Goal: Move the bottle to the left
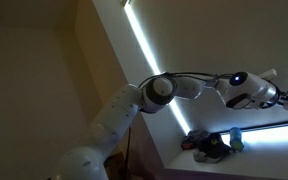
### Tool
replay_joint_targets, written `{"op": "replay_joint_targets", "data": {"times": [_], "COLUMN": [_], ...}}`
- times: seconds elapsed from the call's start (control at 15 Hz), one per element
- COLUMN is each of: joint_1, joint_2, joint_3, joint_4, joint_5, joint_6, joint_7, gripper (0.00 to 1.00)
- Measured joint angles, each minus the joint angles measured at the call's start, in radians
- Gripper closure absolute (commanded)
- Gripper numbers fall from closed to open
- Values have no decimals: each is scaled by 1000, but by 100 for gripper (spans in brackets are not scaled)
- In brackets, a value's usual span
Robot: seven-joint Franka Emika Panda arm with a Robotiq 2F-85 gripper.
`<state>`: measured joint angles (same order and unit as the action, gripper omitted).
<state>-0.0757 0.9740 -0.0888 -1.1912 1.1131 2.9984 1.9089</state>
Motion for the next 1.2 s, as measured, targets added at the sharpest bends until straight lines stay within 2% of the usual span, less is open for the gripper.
{"op": "replay_joint_targets", "data": {"times": [0.27,0.53,0.8,1.0,1.2], "joint_1": [-34,-40,-36,-24,-26], "joint_2": [-117,-224,-322,-373,-383], "joint_3": [160,220,284,342,458], "joint_4": [-162,-363,-573,-694,-730], "joint_5": [35,54,56,57,142], "joint_6": [-20,-55,-37,14,177], "joint_7": [-267,-472,-687,-836,-1042], "gripper": [84,84,84,84,84]}}
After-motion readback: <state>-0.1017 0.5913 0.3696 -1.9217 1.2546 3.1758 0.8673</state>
